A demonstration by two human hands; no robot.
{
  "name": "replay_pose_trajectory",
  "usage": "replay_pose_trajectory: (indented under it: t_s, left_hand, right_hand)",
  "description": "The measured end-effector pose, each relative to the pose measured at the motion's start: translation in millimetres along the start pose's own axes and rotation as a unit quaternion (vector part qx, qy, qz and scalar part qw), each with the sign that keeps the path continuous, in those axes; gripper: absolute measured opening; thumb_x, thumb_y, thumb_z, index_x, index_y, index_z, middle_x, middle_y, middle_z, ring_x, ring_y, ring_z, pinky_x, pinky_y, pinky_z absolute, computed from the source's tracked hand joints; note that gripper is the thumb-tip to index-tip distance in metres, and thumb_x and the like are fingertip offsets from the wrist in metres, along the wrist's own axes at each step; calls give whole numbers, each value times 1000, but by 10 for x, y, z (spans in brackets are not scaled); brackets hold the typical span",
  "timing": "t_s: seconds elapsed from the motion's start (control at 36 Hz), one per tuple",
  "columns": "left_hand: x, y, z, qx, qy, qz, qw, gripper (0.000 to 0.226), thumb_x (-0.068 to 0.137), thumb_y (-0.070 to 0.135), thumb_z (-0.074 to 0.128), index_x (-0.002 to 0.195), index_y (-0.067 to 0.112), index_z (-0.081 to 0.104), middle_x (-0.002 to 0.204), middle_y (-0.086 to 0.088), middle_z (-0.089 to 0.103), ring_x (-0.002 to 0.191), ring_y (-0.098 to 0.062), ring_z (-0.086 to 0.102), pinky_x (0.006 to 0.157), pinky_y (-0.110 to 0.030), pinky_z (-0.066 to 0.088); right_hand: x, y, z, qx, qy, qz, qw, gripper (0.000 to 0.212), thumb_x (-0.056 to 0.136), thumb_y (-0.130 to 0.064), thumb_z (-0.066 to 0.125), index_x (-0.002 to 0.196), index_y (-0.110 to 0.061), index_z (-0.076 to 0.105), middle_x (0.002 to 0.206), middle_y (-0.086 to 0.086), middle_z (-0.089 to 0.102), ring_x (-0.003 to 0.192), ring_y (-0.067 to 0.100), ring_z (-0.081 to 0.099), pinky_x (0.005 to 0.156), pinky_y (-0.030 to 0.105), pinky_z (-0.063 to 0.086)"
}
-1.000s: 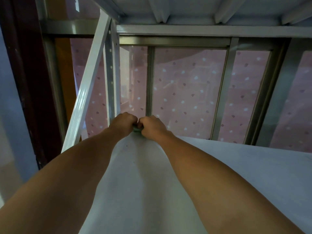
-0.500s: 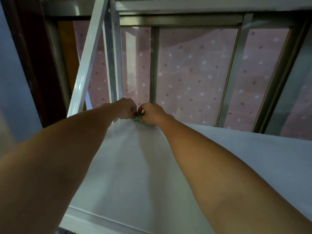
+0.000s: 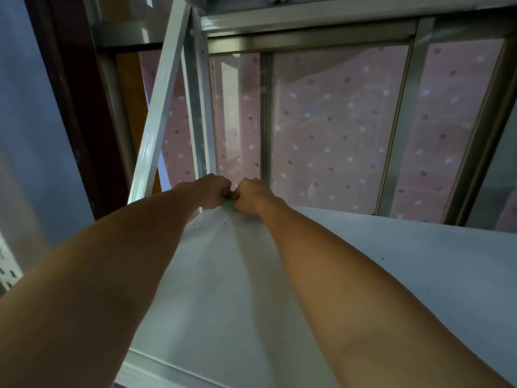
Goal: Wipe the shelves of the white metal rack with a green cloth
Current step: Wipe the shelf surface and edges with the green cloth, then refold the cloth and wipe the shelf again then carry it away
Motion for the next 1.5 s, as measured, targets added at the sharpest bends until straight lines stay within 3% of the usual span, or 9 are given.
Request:
replay_pose_trajectory:
  t_s: [0.31,0.56,0.75,0.97,1.03,1.14,1.25,1.39,1.5]
  left_hand:
    - [-624,-21,-47,61,-16,9,998,15,93,17,50,95,8,62,93,-11,61,91,-29,61,78,-37,51]
    - [-1400,-57,-99,43,2,16,999,31,96,35,45,85,9,59,73,-5,50,73,-29,57,72,-41,55]
    - [-2117,-63,-181,24,-16,15,999,28,94,27,48,68,15,48,74,-5,52,65,-22,54,60,-34,46]
    - [-2967,-4,-252,-11,9,44,999,25,99,40,48,95,16,53,95,-6,64,78,-25,55,68,-34,44]
    - [-3203,7,-335,-22,15,62,998,26,99,41,48,93,16,54,83,-1,59,73,-22,53,66,-33,42]
    - [-3623,34,-504,-18,10,94,995,18,97,21,46,106,11,59,87,-2,54,79,-22,54,66,-30,40]
    - [-3795,52,-627,-57,1,139,989,9,89,16,54,87,22,61,87,6,58,84,-18,56,64,-23,39]
    - [-3830,139,-807,-90,63,156,982,22,91,11,52,103,23,67,84,7,54,78,-17,53,61,-22,38]
    - [-3815,266,-763,-87,32,175,980,27,90,10,55,112,18,68,103,0,65,87,-16,54,72,-22,42]
  right_hand:
    - [-512,-392,43,28,26,22,999,32,90,-43,65,97,-15,78,71,5,62,63,23,58,63,28,48]
    - [-1269,-877,42,23,4,42,999,35,81,-40,58,108,-29,77,111,6,72,100,29,64,88,36,54]
    - [-1920,-1279,25,11,-9,35,999,32,89,-34,61,118,-32,74,113,3,71,95,26,63,84,33,53]
    - [-2642,-1677,-20,23,-3,6,1000,38,90,-13,57,119,-30,73,113,2,73,96,26,63,89,35,54]
    - [-2785,-1763,-25,29,-6,0,1000,37,90,-11,58,119,-27,74,107,4,73,89,23,62,81,32,54]
    - [-2966,-1899,-67,65,-20,-11,998,35,89,-10,66,121,-24,73,109,1,74,87,17,62,74,24,48]
    - [-3143,-1898,-153,103,-66,6,992,36,85,-12,73,119,-22,73,112,-7,74,99,13,66,90,27,53]
    - [-3272,-1861,-410,132,-34,19,990,35,85,-11,74,118,-20,74,111,-6,74,100,11,67,93,28,53]
    - [-3317,-1827,-396,107,-58,35,992,35,85,-11,73,119,-18,74,112,-6,74,99,12,66,94,28,52]
Point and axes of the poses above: each hand's wrist, its own x-axis towards the middle knuckle, its own z-axis out of the palm, y = z × x, the point moved 9 cm from there along x, towards the middle knuckle
